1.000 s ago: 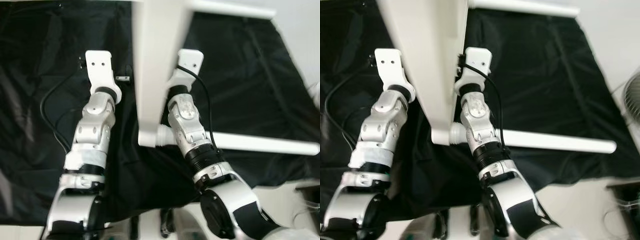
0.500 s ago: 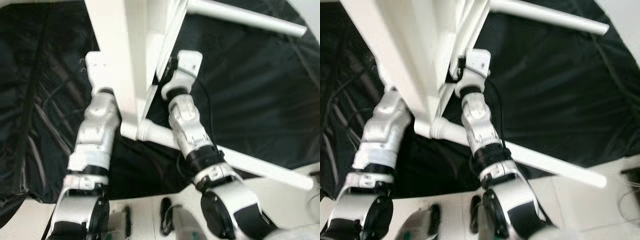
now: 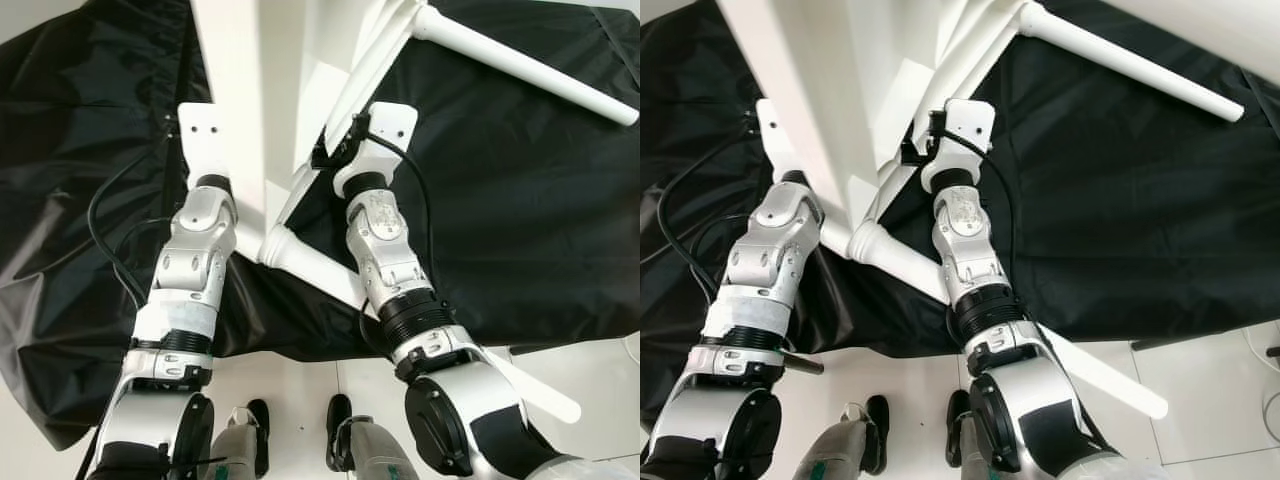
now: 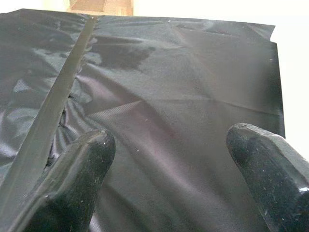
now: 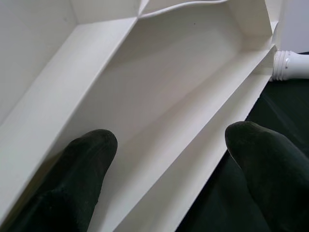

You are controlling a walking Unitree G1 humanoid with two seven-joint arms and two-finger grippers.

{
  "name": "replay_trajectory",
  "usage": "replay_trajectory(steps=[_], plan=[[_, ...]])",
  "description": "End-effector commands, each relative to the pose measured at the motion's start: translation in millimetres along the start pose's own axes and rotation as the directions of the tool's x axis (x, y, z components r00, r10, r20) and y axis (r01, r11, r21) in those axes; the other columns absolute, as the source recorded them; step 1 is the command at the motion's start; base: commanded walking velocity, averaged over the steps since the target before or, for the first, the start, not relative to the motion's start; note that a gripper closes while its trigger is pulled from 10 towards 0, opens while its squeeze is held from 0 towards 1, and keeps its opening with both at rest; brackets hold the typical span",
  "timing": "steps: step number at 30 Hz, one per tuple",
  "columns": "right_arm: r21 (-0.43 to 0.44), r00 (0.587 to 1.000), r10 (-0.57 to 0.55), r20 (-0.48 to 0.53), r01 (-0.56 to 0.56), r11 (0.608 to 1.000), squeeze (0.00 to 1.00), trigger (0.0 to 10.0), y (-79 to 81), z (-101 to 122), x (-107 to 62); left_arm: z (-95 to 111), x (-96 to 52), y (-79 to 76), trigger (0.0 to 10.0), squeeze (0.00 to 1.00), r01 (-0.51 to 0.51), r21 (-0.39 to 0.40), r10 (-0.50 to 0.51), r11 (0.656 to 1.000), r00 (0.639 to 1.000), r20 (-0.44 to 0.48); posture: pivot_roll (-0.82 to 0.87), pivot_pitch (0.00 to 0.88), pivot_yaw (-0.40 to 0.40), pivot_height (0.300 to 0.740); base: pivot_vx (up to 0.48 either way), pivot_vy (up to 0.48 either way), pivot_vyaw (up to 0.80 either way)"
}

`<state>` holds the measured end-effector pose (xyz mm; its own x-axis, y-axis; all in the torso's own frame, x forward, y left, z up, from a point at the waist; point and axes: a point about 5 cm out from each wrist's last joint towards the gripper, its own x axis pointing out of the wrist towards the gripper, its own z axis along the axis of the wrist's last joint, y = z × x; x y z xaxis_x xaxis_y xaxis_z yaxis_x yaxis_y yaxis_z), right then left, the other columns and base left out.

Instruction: Building children table

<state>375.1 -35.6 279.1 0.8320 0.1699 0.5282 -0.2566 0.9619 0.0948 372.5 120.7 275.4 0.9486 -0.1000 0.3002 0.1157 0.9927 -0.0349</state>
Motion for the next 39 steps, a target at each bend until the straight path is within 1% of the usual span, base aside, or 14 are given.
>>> replay_trajectory(steps=[1, 10, 17, 22, 31, 34, 36, 39], plan=[[0.003, 0.999, 0.032, -0.019, -0.032, 0.999, 0.00, 10.0, 7.0, -5.1, -3.4, -2.8, -2.4, -6.0, 10.0, 0.00, 0.046, 0.007, -0.046, 0.999, 0.999, -0.001, 0.06, 0.345, -0.047, 0.740, 0.000, 0.000, 0.00], [0.004, 0.999, 0.032, -0.021, -0.032, 0.999, 0.00, 10.0, 7.1, -6.1, -3.7, -3.0, -2.9, -7.1, 10.0, 0.00, 0.057, 0.033, -0.057, 0.998, 0.998, -0.001, 0.07, 0.344, -0.049, 0.740, 0.000, 0.000, 0.00], [0.004, 0.999, 0.037, -0.023, -0.037, 0.999, 0.00, 10.0, 7.5, -7.2, -4.3, -3.7, -3.5, -6.6, 10.0, 0.00, 0.059, 0.029, -0.060, 0.998, 0.998, 0.000, 0.07, 0.335, -0.050, 0.740, 0.000, -0.467, 0.00], [0.004, 0.999, 0.040, -0.025, -0.040, 0.999, 0.00, 10.0, 7.8, -8.0, -4.8, -4.1, -3.4, -7.1, 10.0, 0.00, 0.057, 0.047, -0.057, 0.997, 0.998, -0.002, 0.07, 0.325, -0.051, 0.740, 0.000, -0.372, 0.00], [-0.001, 0.999, 0.037, -0.026, -0.037, 0.999, 0.00, 10.0, 6.9, -8.8, -4.7, -4.0, -3.6, -9.9, 10.0, 0.00, 0.075, 0.061, -0.076, 0.995, 0.997, 0.002, 0.07, 0.302, -0.044, 0.740, 0.000, 0.000, 0.00], [-0.001, 0.999, 0.036, -0.026, -0.036, 0.999, 0.00, 10.0, 6.7, -8.9, -4.6, -3.0, -3.4, -11.1, 10.0, 0.00, 0.080, 0.049, -0.080, 0.996, 0.997, 0.010, 0.07, 0.301, -0.043, 0.740, 0.000, 0.000, 0.00], [-0.001, 0.999, 0.036, -0.025, -0.036, 0.999, 0.00, 10.0, 6.4, -9.0, -4.6, -2.7, -3.1, -10.3, 10.0, 0.00, 0.078, 0.049, -0.078, 0.996, 0.997, 0.011, 0.08, 0.300, -0.042, 0.740, 0.000, 0.000, 0.00], [0.004, 0.999, 0.037, -0.026, -0.037, 0.999, 0.00, 10.0, 4.2, -9.8, -5.4, -1.0, -3.3, -1.8, 10.0, 0.00, 0.065, 0.081, -0.066, 0.995, 0.998, 0.013, 0.08, 0.303, -0.041, 0.740, 0.000, 0.000, 0.00]])
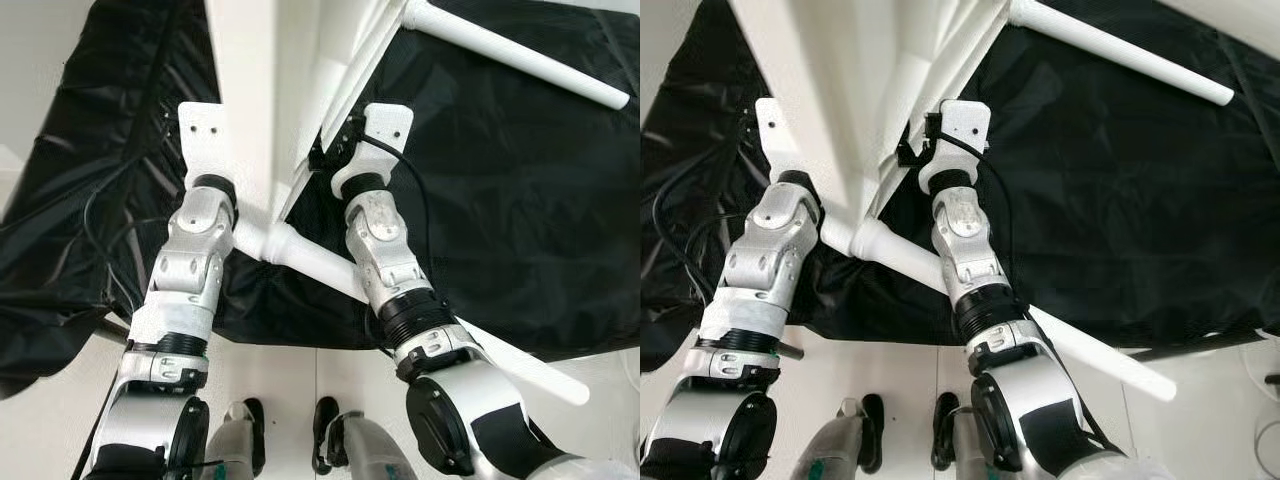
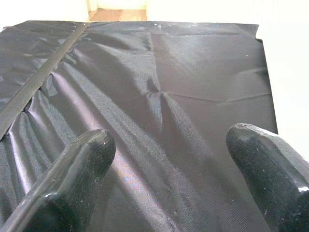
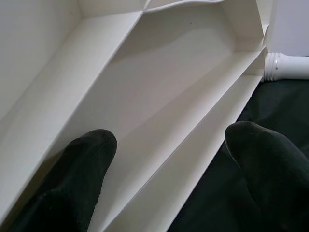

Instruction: Building children table

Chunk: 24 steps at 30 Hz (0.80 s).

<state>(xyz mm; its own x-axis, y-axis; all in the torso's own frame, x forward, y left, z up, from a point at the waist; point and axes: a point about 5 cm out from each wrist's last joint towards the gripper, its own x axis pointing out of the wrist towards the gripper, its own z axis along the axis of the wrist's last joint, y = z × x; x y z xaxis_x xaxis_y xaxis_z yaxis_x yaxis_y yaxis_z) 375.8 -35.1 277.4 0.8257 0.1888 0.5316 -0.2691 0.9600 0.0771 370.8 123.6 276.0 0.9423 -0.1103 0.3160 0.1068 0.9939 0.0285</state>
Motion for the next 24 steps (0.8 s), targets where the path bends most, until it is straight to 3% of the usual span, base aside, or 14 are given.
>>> replay_trajectory(steps=[1, 3, 4, 9, 10, 11, 16, 17, 24], plan=[[0.015, 0.999, 0.018, -0.028, -0.018, 1.000, 0.00, 10.0, 3.6, -8, -5.4, -2, -1.8, -2.1, 10.0, 0.00, 0.050, 0.020, -0.051, 0.999, 0.999, 0.002, 0.08, 0.303, -0.041, 0.740, 0.000, 0.000, 0.00], [0.017, 0.999, 0.018, -0.028, -0.018, 1.000, 0.00, 10.0, 3.3, -8, -5.5, -2, -1.9, -0.7, 10.0, 0.00, 0.048, 0.020, -0.048, 0.999, 0.999, 0.003, 0.08, 0.303, -0.041, 0.740, 0.000, 0.000, 0.00], [0.025, 0.999, 0.021, -0.028, -0.020, 0.999, 1.00, 10.0, 1.9, -9, -6.2, 0, -2.2, 4.2, 10.0, 1.00, 0.042, 0.017, -0.042, 0.999, 0.999, 0.008, 0.09, 0.305, -0.041, 0.740, 0.000, 0.000, 0.00], [0.041, 0.999, 0.024, -0.023, -0.023, 0.999, 1.00, 10.0, -4.1, -9, -8.1, 6, -2.8, 22.5, 10.0, 1.00, -0.011, 0.041, 0.010, 0.999, 0.999, 0.031, 0.09, 0.306, -0.038, 0.740, 0.000, 0.000, 0.00], [0.035, 1.000, 0.018, -0.022, -0.018, 0.999, 1.00, 10.0, -7.0, -9, -8.9, 10, -3.6, 28.5, 10.0, 0.36, -0.021, 0.057, 0.019, 0.998, 0.999, 0.047, 0.09, 0.307, -0.037, 0.740, 0.000, 0.000, 0.00], [0.021, 1.000, 0.011, -0.017, -0.011, 1.000, 1.00, 10.0, -9.8, -9, -9.7, 13, -4.9, 33.7, 10.0, 0.00, -0.026, 0.062, 0.022, 0.998, 0.998, 0.054, 0.10, 0.308, -0.037, 0.740, 0.000, 0.000, 0.00], [-0.007, 1.000, -0.009, -0.005, 0.009, 1.000, 1.00, 10.0, -16.6, -7, -11.3, 17, -10.1, 42.4, 10.0, 0.00, -0.021, 0.089, 0.014, 0.996, 0.997, 0.074, 0.10, 0.309, -0.036, 0.740, 0.000, 0.000, 0.00], [-0.016, 1.000, -0.011, -0.002, 0.011, 1.000, 0.00, 10.0, -18.1, -7, -11.9, 17, -12.1, 43.6, 10.0, 0.00, -0.014, 0.095, 0.007, 0.995, 0.997, 0.077, 0.10, 0.308, -0.035, 0.740, 0.000, 0.000, 0.00], [-0.105, 0.999, -0.033, 0.028, 0.035, 0.994, 0.00, 10.0, -42.9, -5, -31.3, 19, -39.8, 54.3, 10.0, 0.00, 0.053, 0.126, -0.064, 0.991, 0.994, 0.090, 0.11, 0.306, -0.037, 0.740, 0.000, 0.000, 0.00]])
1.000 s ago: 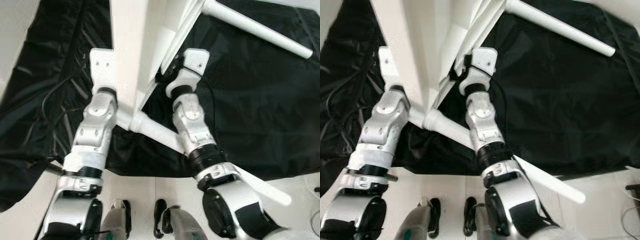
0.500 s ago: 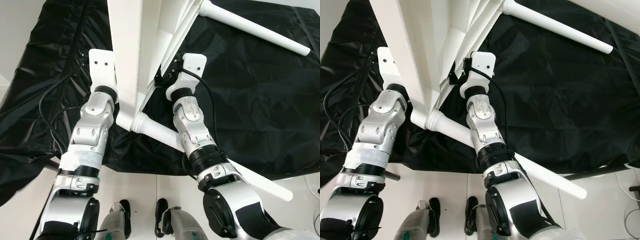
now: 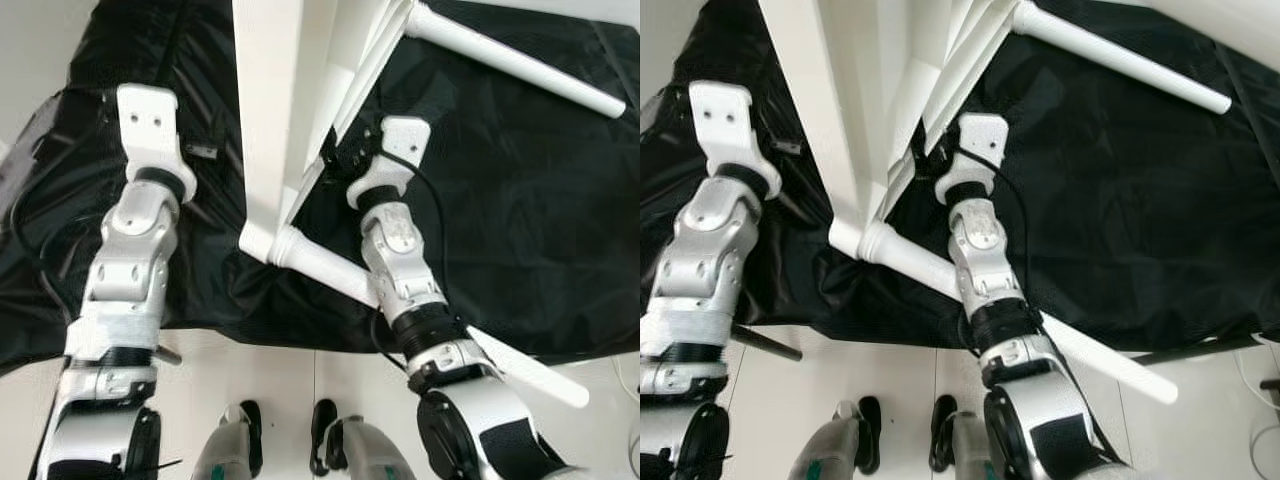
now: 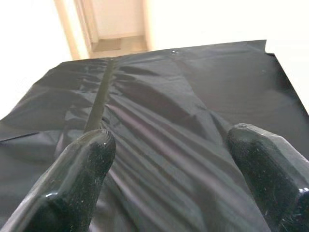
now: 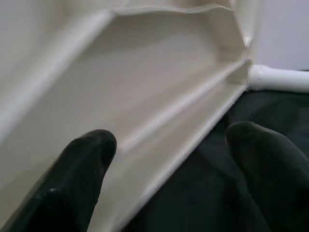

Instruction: Building children table

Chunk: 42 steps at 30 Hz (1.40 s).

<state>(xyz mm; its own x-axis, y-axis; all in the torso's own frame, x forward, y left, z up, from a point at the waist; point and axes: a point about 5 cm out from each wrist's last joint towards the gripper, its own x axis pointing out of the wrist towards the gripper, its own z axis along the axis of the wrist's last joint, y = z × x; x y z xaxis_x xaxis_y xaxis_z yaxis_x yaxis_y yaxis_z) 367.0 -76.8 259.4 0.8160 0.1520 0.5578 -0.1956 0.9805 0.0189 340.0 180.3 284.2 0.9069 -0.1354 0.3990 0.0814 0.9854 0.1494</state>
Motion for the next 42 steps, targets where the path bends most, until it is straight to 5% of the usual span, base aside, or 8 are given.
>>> replay_trajectory(steps=[1, 9, 19, 24, 25, 29, 42], plan=[[-0.015, 1.000, -0.001, -0.007, 0.001, 1.000, 0.00, 10.0, -3.9, -3, -6.6, 2, -6.9, 1.1, 10.0, 0.00, 0.038, 0.000, -0.038, 0.999, 0.999, 0.005, 0.11, 0.306, -0.037, 0.740, 0.000, 0.000, 0.00], [-0.089, 0.998, -0.042, -0.049, 0.038, 0.995, 0.00, 10.0, -35.2, -9, -35.7, -5, -44.1, 25.5, 10.0, 0.00, 0.067, 0.008, -0.066, 0.998, 0.995, -0.080, 0.12, 0.285, -0.034, 0.740, 0.000, 0.000, 0.00], [-0.130, 0.994, -0.058, -0.095, 0.045, 0.991, 0.00, 10.0, -49.1, -10, -53.3, 2, -67.2, 28.5, 10.0, 0.00, 0.168, 0.001, -0.167, 0.986, 0.981, -0.097, 0.13, 0.278, -0.033, 0.740, 0.000, 0.000, 0.00], [-0.145, 0.991, -0.066, -0.119, 0.049, 0.988, 0.00, 10.0, -55.8, -10, -61.1, 8, -79.4, 18.3, 10.0, 0.00, 0.285, -0.035, -0.288, 0.958, 0.953, -0.098, 0.13, 0.274, -0.038, 0.740, 0.000, 0.000, 0.00], [-0.157, 0.988, -0.066, -0.137, 0.044, 0.987, 0.00, 10.0, -59.9, -10, -65.2, 9, -85.4, 9.5, 10.0, 0.00, 0.371, -0.044, -0.374, 0.928, 0.920, -0.116, 0.13, 0.280, -0.038, 0.740, 0.000, 0.000, 0.00], [-0.173, 0.985, -0.064, -0.159, 0.036, 0.984, 0.00, 10.0, -64.0, -10, -68.3, 6, -87.1, -1.7, 10.0, 0.00, 0.449, -0.066, -0.454, 0.891, 0.881, -0.134, 0.12, 0.293, -0.035, 0.740, 0.000, 0.000, 0.00], [-0.201, 0.980, -0.077, -0.186, 0.038, 0.979, 0.00, 10.0, -71.9, -6, -74.2, 6, -90.5, -17.9, 10.0, 0.00, 0.546, -0.143, -0.562, 0.826, 0.816, -0.136, 0.12, 0.327, -0.024, 0.740, 0.000, 0.000, 0.00]])
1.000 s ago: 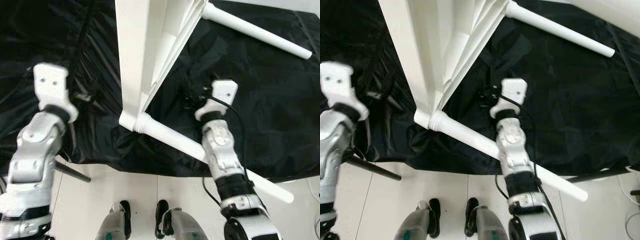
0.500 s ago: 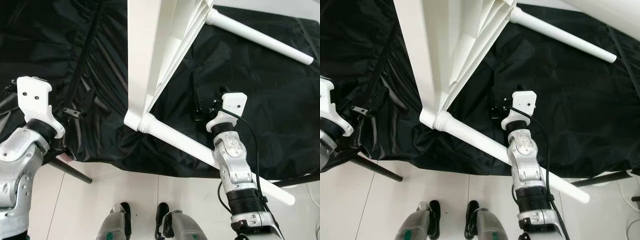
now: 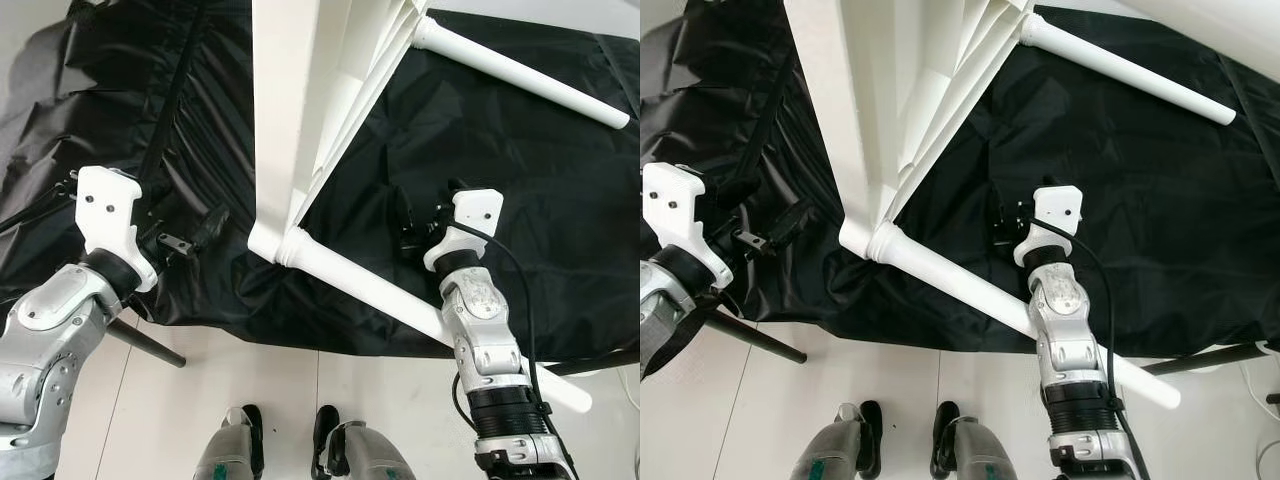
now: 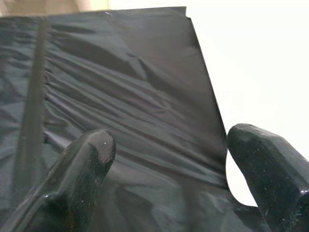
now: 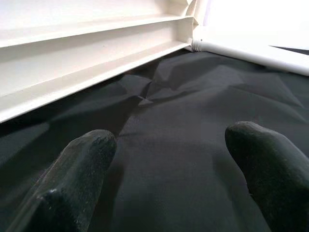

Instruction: Building children table

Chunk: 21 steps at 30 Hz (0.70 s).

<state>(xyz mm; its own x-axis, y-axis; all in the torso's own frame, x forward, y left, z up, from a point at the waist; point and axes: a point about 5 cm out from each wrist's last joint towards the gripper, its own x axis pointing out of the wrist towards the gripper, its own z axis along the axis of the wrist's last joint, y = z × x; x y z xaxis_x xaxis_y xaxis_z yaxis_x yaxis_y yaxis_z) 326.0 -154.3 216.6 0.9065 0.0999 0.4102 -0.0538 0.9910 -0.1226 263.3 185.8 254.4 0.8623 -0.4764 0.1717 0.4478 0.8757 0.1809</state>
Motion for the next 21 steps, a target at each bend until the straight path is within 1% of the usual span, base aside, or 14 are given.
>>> replay_trajectory(steps=[1, 6, 11, 16, 20, 21], plan=[[-0.008, 1.000, 0.000, -0.027, 0.000, 1.000, 0.00, 10.0, -3.4, -4, -5.9, 1, -3.6, -17.1, 10.0, 0.00, 0.230, -0.011, -0.230, 0.973, 0.973, -0.009, 0.12, 0.327, -0.024, 0.740, 0.000, 0.000, 0.00], [-0.014, 0.999, 0.005, -0.037, -0.005, 1.000, 0.00, 10.0, -4.9, -4, -7.8, 1, -3.4, -20.4, 10.0, 0.00, 0.261, -0.014, -0.262, 0.965, 0.965, -0.014, 0.13, 0.320, -0.025, 0.740, 0.000, 0.000, 0.00], [-0.034, 0.999, 0.005, -0.045, -0.006, 0.999, 0.00, 10.0, -10.6, -4, -8.3, -1, -3.0, -26.1, 10.0, 0.00, 0.295, -0.029, -0.295, 0.955, 0.955, -0.018, 0.12, 0.319, -0.027, 0.740, 0.000, 0.000, 0.00], [-0.038, 0.999, 0.002, -0.048, -0.004, 0.999, 0.00, 10.0, -11.9, -3, -10.1, -1, -2.4, -27.6, 10.0, 0.00, 0.313, -0.039, -0.314, 0.949, 0.949, -0.021, 0.11, 0.319, -0.023, 0.740, 0.000, 0.000, 0.00], [-0.044, 0.999, 0.000, -0.050, -0.002, 0.999, 0.00, 10.0, -12.9, -2, -12.6, -2, -1.1, -28.1, 10.0, 0.00, 0.321, -0.030, -0.322, 0.946, 0.946, -0.025, 0.10, 0.321, -0.016, 0.740, 0.000, 0.000, 0.00], [-0.046, 0.999, -0.003, -0.053, 0.001, 0.999, 0.00, 10.0, -14.0, -2, -13.6, -2, -0.4, -28.8, 10.0, 0.00, 0.327, -0.040, -0.328, 0.944, 0.944, -0.023, 0.10, 0.322, -0.017, 0.740, 0.000, 0.000, 0.00]])
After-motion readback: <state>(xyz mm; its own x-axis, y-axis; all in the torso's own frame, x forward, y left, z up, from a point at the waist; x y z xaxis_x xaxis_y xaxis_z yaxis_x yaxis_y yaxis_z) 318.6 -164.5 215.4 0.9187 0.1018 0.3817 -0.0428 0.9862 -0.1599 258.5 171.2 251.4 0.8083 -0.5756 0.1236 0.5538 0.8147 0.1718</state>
